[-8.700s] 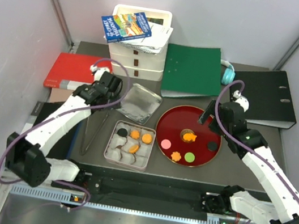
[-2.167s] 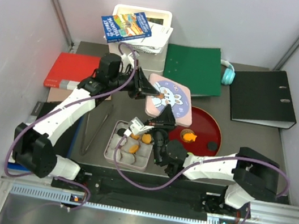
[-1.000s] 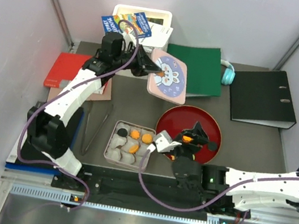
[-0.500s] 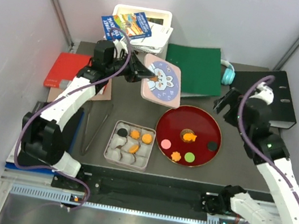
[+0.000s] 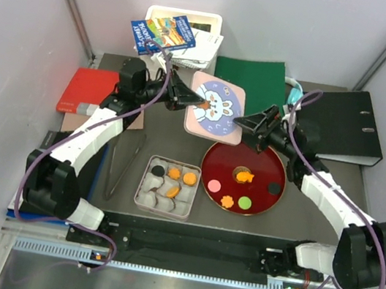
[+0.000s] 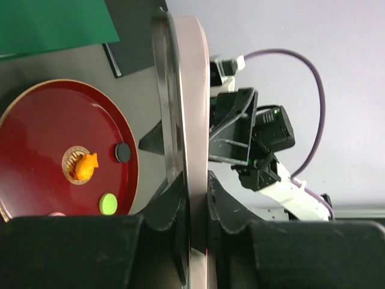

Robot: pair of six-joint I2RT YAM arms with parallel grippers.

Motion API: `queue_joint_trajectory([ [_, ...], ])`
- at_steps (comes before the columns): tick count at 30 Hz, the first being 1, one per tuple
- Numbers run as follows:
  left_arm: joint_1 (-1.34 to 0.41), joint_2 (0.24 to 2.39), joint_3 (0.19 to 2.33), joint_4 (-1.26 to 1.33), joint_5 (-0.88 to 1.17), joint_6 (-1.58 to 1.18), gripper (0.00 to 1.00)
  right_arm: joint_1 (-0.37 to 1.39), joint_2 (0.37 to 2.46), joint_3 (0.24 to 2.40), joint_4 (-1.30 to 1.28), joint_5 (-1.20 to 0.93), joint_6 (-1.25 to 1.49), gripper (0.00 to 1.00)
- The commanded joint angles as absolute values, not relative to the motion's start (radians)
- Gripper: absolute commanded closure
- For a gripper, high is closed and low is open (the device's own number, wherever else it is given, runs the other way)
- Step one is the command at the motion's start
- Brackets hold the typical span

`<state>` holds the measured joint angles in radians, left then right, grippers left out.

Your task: Pack the cookies

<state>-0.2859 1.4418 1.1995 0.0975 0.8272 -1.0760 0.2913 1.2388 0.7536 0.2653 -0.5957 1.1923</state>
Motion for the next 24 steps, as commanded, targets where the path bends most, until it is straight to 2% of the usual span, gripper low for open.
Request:
queue_joint_trajectory([
  [1, -0.299, 1.404, 1.174, 0.229, 0.874, -1.112, 1.00, 0.285, 1.276, 0.785, 0.581, -0.670, 1.275, 0.01],
  [6, -0.299, 1.410, 1.160, 0.238, 0.877, -1.118, 1.00, 0.285, 1.383, 0.805, 0.747, -0.675, 1.310, 0.06],
  [15, -0.301, 1.427, 1.146, 0.256, 0.888, -1.124, 1.00, 0.285, 1.503, 0.842, 0.884, -0.736, 1.364, 0.39],
  [18, -0.298, 1.436, 1.144, 0.247, 0.885, -1.121, 1.00, 0.285, 1.500, 0.842, 0.881, -0.744, 1.358, 0.46],
  [22, -0.298, 1.447, 1.143, 0.239, 0.880, -1.117, 0.98, 0.285, 1.485, 0.836, 0.867, -0.747, 1.341, 0.50],
  [24, -0.298, 1.450, 1.146, 0.235, 0.882, -1.109, 0.95, 0.285, 1.476, 0.834, 0.862, -0.749, 1.335, 0.55],
])
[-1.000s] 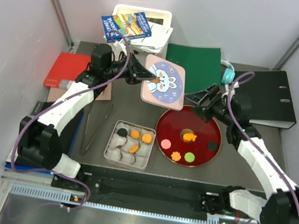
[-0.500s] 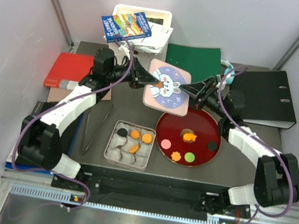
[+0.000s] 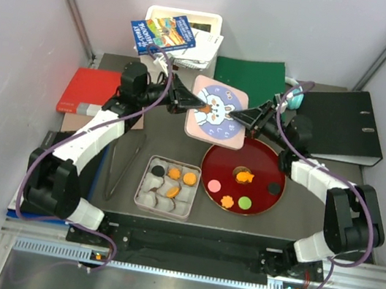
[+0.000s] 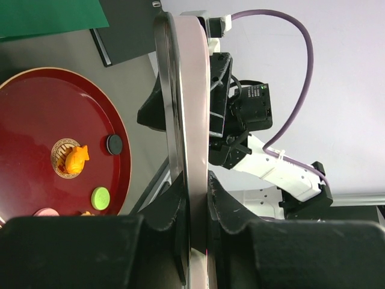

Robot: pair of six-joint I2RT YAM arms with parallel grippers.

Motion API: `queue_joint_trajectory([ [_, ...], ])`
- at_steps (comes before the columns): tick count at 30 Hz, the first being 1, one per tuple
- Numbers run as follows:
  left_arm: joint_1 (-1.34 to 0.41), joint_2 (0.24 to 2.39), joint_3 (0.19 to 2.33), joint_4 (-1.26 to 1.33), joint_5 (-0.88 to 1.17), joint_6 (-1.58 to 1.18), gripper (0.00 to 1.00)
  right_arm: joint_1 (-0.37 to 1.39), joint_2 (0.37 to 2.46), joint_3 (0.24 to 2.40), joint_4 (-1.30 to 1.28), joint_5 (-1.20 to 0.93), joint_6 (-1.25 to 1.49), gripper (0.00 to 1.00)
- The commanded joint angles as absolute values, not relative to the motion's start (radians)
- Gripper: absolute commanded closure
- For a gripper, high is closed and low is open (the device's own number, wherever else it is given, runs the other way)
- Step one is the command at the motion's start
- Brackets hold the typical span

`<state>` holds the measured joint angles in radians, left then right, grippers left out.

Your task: Pack the cookies

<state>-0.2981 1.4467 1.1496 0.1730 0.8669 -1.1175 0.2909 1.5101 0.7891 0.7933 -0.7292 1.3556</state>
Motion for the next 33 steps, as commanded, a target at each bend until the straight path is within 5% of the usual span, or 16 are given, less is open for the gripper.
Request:
queue_joint_trajectory([
  [1, -0.298, 1.451, 1.146, 0.229, 0.877, -1.101, 0.94, 0.285, 1.474, 0.836, 0.861, -0.750, 1.335, 0.59],
  [4, -0.296, 1.450, 1.155, 0.183, 0.867, -1.072, 0.91, 0.285, 1.462, 0.834, 0.858, -0.755, 1.332, 0.80],
  [9, -0.290, 1.444, 1.146, 0.137, 0.857, -1.040, 0.85, 0.285, 1.437, 0.836, 0.841, -0.765, 1.319, 0.83],
  [13, -0.276, 1.430, 1.160, 0.031, 0.825, -0.976, 0.65, 0.284, 1.385, 0.845, 0.772, -0.779, 1.289, 0.94],
  [14, -0.275, 1.427, 1.167, 0.003, 0.809, -0.925, 0.54, 0.284, 1.372, 0.848, 0.753, -0.779, 1.278, 0.95],
  [17, -0.273, 1.414, 1.235, -0.211, 0.706, -0.801, 0.47, 0.281, 1.322, 0.854, 0.680, -0.785, 1.238, 0.97],
  [25, -0.255, 1.359, 1.224, -0.348, 0.546, -0.759, 0.38, 0.265, 1.212, 0.853, 0.589, -0.799, 1.209, 1.00],
  [33, -0.236, 1.272, 1.181, -0.572, 0.287, -0.752, 0.41, 0.264, 1.138, 0.766, 0.600, -0.799, 1.259, 1.00],
])
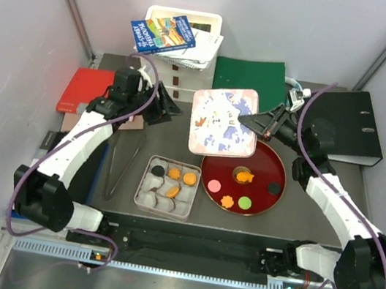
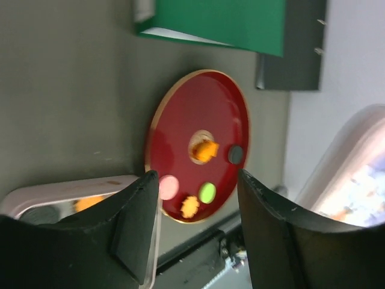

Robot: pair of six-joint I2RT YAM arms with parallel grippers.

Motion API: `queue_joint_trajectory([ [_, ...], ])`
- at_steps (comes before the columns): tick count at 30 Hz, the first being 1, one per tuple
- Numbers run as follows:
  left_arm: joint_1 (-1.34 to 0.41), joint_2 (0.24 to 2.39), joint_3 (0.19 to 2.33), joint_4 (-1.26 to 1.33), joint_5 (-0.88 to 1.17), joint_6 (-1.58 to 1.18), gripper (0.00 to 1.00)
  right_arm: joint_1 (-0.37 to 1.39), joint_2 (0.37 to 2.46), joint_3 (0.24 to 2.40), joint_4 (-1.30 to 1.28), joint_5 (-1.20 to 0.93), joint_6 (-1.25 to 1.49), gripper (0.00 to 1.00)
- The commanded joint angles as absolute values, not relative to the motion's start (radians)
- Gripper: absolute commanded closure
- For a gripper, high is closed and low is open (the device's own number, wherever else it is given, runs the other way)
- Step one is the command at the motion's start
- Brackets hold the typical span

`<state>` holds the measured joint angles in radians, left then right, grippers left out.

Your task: Pack the cookies

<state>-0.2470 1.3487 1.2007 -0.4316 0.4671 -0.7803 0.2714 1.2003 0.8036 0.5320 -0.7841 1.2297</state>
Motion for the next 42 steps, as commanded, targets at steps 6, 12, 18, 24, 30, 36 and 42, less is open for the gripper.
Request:
queue_joint_trajectory([
  [6, -0.236, 1.209, 1.149, -0.713, 0.106, -0.726, 0.49, 0.287, 1.103, 0.628, 0.678, -0.787, 1.324, 1.00],
  [12, -0.239, 1.128, 1.039, -0.799, -0.024, -0.742, 0.58, 0.394, 1.057, 0.508, 0.719, -0.689, 1.328, 1.00],
  [18, -0.239, 1.104, 0.970, -0.831, -0.080, -0.785, 0.68, 0.498, 1.049, 0.423, 0.745, -0.572, 1.336, 1.00],
  [24, -0.239, 1.104, 0.899, -0.838, -0.091, -0.827, 0.78, 0.594, 1.061, 0.327, 0.820, -0.465, 1.354, 1.00],
  [30, -0.241, 1.114, 0.821, -0.805, -0.046, -0.861, 0.82, 0.620, 1.147, 0.232, 1.015, -0.400, 1.403, 1.00],
  [36, -0.241, 1.131, 0.776, -0.772, -0.005, -0.879, 0.86, 0.653, 1.330, 0.238, 1.215, -0.380, 1.428, 1.00],
  [42, -0.241, 1.134, 0.750, -0.773, -0.006, -0.890, 0.87, 0.698, 1.579, 0.239, 1.524, -0.350, 1.515, 1.00],
])
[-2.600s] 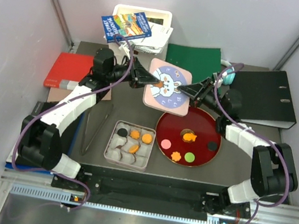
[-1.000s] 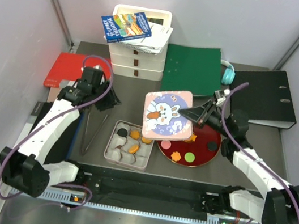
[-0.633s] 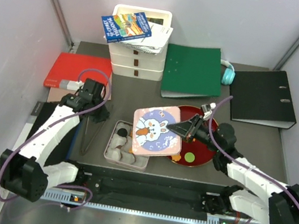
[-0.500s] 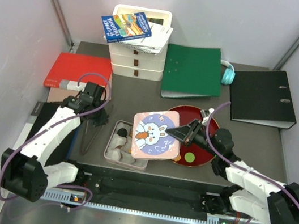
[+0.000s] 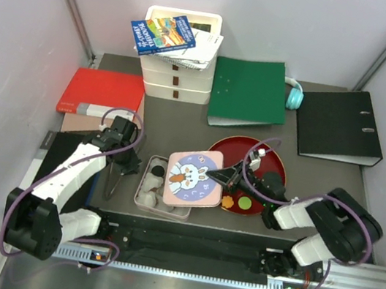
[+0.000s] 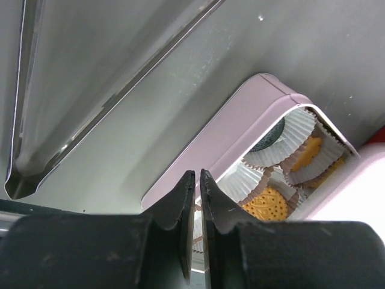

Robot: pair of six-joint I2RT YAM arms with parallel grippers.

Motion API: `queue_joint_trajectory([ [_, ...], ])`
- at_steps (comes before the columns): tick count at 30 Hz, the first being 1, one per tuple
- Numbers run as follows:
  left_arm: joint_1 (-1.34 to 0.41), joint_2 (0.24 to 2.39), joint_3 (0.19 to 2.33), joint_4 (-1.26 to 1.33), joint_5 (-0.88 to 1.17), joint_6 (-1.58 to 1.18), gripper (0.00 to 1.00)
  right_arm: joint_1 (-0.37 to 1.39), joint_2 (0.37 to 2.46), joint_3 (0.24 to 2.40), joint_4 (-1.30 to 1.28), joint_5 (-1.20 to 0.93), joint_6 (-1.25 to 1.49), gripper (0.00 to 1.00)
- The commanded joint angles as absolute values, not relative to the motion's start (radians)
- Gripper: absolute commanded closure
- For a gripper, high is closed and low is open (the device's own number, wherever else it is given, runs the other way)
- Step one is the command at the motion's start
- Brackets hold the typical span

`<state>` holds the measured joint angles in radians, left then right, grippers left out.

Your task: Pack the cookies

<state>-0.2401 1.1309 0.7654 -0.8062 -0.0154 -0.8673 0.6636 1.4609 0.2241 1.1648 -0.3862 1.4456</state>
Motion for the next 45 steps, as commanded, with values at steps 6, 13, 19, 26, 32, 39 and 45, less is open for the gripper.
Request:
queue_joint_trajectory([
  [6, -0.239, 1.141, 0.745, -0.767, 0.026, -0.893, 0.88, 0.719, 1.661, 0.233, 1.608, -0.331, 1.523, 1.00],
  [13, -0.241, 1.158, 0.745, -0.749, 0.040, -0.893, 0.89, 0.724, 1.698, 0.232, 1.597, -0.348, 1.502, 1.00],
  [19, -0.241, 1.161, 0.735, -0.739, 0.043, -0.891, 0.89, 0.742, 1.739, 0.227, 1.606, -0.347, 1.494, 1.00],
  [26, -0.241, 1.154, 0.719, -0.739, 0.041, -0.893, 0.89, 0.776, 1.801, 0.242, 1.609, -0.341, 1.496, 1.00],
  [32, -0.241, 1.147, 0.712, -0.745, 0.043, -0.893, 0.89, 0.784, 1.813, 0.262, 1.606, -0.341, 1.490, 0.77],
  [39, -0.242, 1.149, 0.709, -0.736, 0.049, -0.893, 0.89, 0.784, 1.743, 0.232, 1.539, -0.308, 1.451, 0.51],
  [45, -0.241, 1.151, 0.704, -0.733, 0.049, -0.891, 0.89, 0.784, 1.715, 0.207, 1.503, -0.285, 1.424, 0.54],
])
